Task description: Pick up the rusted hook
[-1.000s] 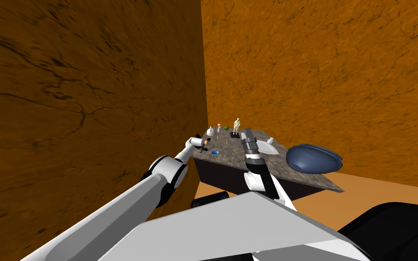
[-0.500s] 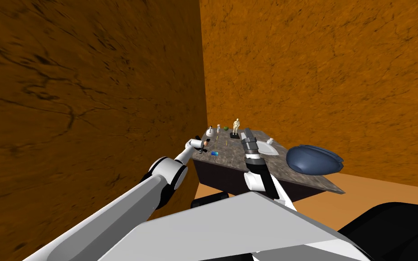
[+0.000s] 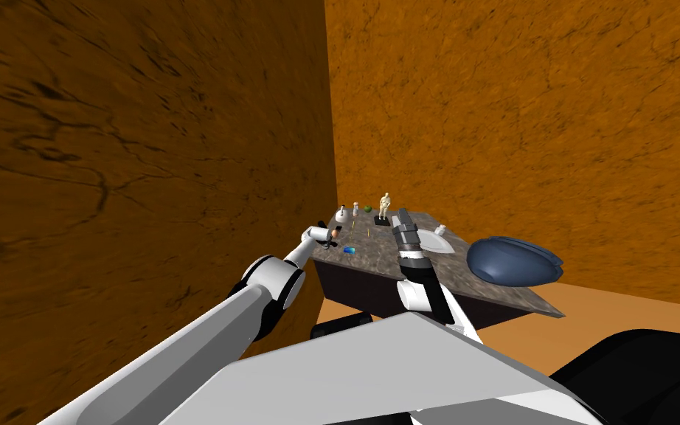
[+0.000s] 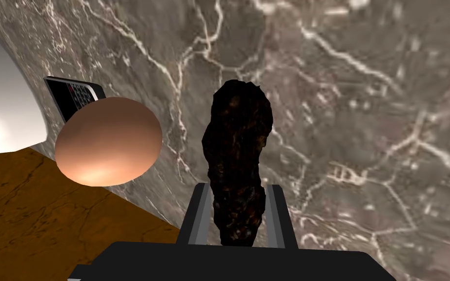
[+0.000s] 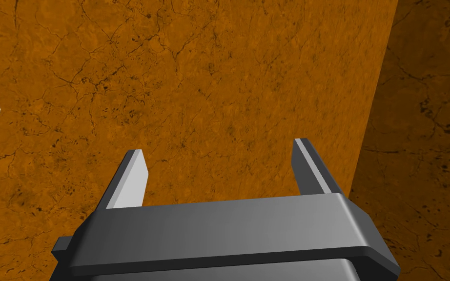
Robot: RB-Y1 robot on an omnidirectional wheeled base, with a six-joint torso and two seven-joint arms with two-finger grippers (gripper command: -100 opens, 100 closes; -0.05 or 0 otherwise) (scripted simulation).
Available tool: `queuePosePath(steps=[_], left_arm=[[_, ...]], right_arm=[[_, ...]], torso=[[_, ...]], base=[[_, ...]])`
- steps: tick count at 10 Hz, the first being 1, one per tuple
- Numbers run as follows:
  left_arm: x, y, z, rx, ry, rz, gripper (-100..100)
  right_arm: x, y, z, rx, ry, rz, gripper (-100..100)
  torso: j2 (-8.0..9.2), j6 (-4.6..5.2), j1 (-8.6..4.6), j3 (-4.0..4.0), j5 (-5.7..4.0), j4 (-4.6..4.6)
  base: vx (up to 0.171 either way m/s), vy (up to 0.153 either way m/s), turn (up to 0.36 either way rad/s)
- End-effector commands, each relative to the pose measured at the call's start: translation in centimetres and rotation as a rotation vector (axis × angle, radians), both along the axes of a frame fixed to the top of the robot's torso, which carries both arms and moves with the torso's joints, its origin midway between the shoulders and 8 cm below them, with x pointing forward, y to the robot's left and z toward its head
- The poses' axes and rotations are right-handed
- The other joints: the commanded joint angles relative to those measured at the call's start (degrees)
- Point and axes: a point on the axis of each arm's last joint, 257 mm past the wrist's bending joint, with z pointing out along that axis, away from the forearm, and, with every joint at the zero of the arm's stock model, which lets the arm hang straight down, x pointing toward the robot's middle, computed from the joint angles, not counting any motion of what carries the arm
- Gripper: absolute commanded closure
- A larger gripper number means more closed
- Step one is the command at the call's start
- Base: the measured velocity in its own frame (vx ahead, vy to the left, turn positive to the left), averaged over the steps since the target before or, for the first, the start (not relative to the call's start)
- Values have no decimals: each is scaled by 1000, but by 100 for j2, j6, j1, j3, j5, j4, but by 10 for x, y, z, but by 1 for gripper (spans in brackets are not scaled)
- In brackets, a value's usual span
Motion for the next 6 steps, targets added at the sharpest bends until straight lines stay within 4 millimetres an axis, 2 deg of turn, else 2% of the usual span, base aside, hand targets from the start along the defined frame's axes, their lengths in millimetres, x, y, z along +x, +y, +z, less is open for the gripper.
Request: queuePosePath(steps=[1, 2, 3, 4, 5, 6], left_arm=[[0, 0, 0, 0, 0, 0, 100], [0, 0, 0, 0, 0, 0, 0], [2, -4, 10, 1, 1, -4, 100], [3, -6, 16, 1, 1, -7, 100], [3, -4, 11, 0, -1, -6, 100], [3, -4, 12, 0, 0, -6, 0]], right_arm=[[0, 0, 0, 0, 0, 0, 0], [0, 0, 0, 0, 0, 0, 0], [0, 0, 0, 0, 0, 0, 0], [0, 0, 0, 0, 0, 0, 0], [0, 0, 0, 0, 0, 0, 0], [0, 0, 0, 0, 0, 0, 0]], torso=[[0, 0, 0, 0, 0, 0], [0, 0, 0, 0, 0, 0], [0, 0, 0, 0, 0, 0], [13, -2, 6, 7, 0, 3], [27, -2, 10, 15, 1, 6], [19, -2, 6, 12, 1, 4]], base=[[0, 0, 0], [0, 0, 0], [-40, 17, 34], [-75, 26, 40], [-34, 11, 4], [-6, 2, 0]])
